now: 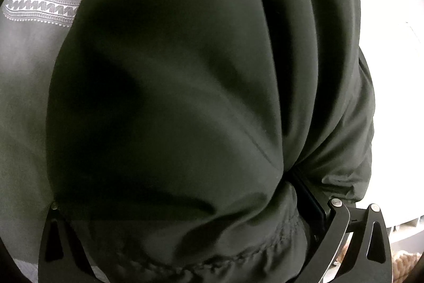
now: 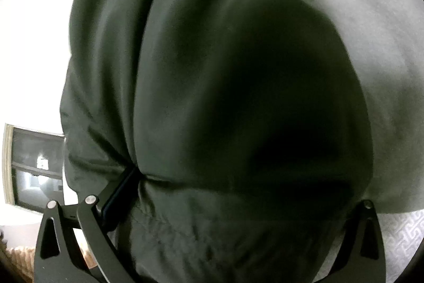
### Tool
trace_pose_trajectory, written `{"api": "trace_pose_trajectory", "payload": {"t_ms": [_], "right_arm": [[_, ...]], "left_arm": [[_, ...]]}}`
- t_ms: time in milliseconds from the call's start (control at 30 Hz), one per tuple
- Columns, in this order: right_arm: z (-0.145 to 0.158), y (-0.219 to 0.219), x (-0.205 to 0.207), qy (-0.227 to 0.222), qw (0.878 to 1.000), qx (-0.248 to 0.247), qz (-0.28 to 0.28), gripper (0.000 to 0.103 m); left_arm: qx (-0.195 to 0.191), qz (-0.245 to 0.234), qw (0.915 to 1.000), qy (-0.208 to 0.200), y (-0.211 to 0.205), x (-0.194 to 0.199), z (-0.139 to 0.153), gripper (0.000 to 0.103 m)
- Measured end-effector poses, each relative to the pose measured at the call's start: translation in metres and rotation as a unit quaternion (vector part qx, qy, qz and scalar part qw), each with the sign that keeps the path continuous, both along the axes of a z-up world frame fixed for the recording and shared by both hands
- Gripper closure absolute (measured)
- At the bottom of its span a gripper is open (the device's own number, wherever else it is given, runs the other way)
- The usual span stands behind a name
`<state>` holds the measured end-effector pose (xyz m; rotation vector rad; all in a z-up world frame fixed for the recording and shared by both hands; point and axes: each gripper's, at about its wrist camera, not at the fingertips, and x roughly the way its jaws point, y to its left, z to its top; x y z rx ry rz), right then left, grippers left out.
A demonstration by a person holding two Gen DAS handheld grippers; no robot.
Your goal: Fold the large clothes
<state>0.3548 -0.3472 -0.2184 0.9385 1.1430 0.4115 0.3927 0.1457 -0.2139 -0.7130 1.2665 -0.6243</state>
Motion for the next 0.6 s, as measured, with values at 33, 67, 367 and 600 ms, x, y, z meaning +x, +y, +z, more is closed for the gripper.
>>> {"api": "trace_pose_trajectory", "payload": {"t_ms": [33,67,367,600], "right_arm": [[-0.001,0.001,0.002,0.001,1.000,0.001,-0.003,0.000],[0.000,0.003,0.004,0.000,1.000,0.001,-0.008,0.000],[0.039,0.017,0.012,-0.045,0.999,-0.013,-0.012,0.072],[0.101,0.040,0.008,-0.109,0.992,-0.062,0.006,0.079]], "left_arm": [[-0.012,0.010,0.9999,-0.004,-0.002,-0.003,0.006,0.027],[-0.042,0.017,0.9989,-0.007,-0.004,-0.006,0.011,0.053],[-0.047,-0.021,0.9942,-0.094,-0.057,-0.018,0.081,0.081],[-0.038,-0.019,0.9909,-0.127,-0.067,-0.032,0.116,0.083]]}}
